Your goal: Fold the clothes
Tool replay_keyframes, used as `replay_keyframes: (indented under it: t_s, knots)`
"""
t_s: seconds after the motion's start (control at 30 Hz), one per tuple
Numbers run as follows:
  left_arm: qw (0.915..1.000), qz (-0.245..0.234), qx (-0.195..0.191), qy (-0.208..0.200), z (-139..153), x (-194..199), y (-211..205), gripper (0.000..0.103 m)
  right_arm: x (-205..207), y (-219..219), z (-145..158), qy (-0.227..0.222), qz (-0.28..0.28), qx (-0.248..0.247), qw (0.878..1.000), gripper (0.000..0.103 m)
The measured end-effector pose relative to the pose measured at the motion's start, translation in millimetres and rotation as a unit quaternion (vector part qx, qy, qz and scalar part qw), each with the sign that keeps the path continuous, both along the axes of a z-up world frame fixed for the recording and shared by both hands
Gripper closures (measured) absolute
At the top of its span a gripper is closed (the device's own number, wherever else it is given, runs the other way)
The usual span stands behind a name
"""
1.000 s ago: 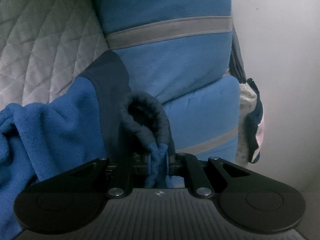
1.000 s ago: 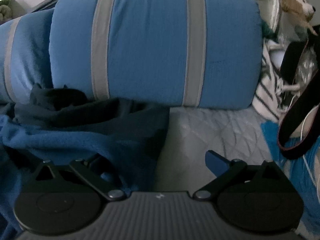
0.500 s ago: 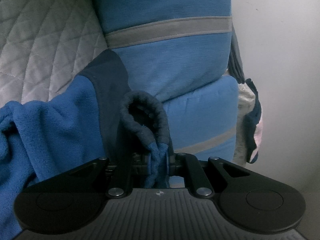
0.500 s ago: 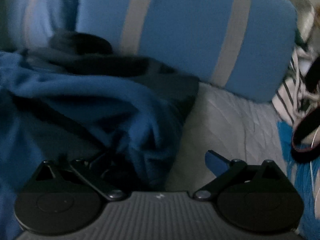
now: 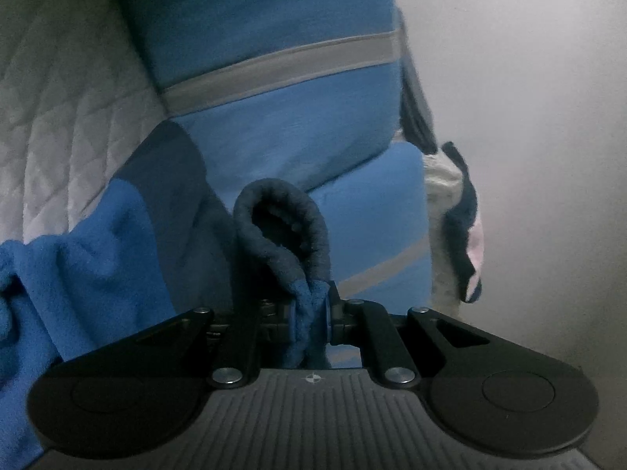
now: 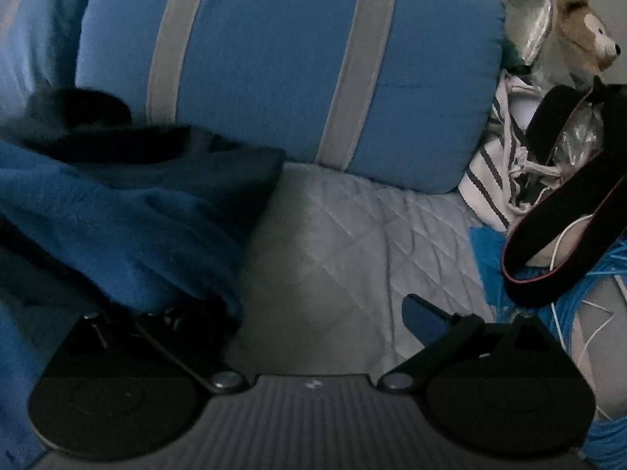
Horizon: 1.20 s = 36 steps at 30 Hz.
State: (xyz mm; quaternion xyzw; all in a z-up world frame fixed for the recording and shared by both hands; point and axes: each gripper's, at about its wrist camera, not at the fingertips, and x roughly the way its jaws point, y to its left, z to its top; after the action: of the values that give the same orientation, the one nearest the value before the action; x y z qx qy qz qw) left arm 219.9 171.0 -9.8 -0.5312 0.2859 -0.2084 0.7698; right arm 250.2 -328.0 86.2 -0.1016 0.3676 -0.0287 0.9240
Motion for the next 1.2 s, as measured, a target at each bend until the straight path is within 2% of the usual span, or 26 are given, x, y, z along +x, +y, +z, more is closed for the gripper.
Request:
replay_keyframes:
  t_s: [0.17,0.3,0.73,0.9,1.03,1.2]
  knots:
    - [0.9998,0.013,0.012,0.002,-0.8,-4.2,11.8,0.091,-12.5,9.7,8.1,-0.01,0.039,-0.03,0.999,0.0]
    - [0.9996,0.01,0.017,0.018,-9.1,-2.6,15.3,0.091,-19.4,20.2,5.5,-0.008,0.055,-0.06,0.997,0.0]
    - [0.9996,0.007,0.014,0.025,-14.3,0.5,16.8,0.091,-23.1,32.5,1.2,-0.011,0.109,-0.04,0.993,0.001]
    - [0.9998,0.007,0.012,0.017,-11.6,0.1,15.2,0.091,-16.6,38.8,2.1,-0.023,0.109,-0.006,0.994,0.0]
    - [1.0,0.003,0.003,-0.001,-5.5,-1.4,14.5,0.091,-13.5,50.6,5.5,-0.066,0.105,-0.026,0.992,0.001]
    - [0.9994,-0.008,-0.003,-0.033,3.8,-5.2,12.6,0.091,8.2,25.3,28.9,-0.11,0.007,0.058,0.992,0.002]
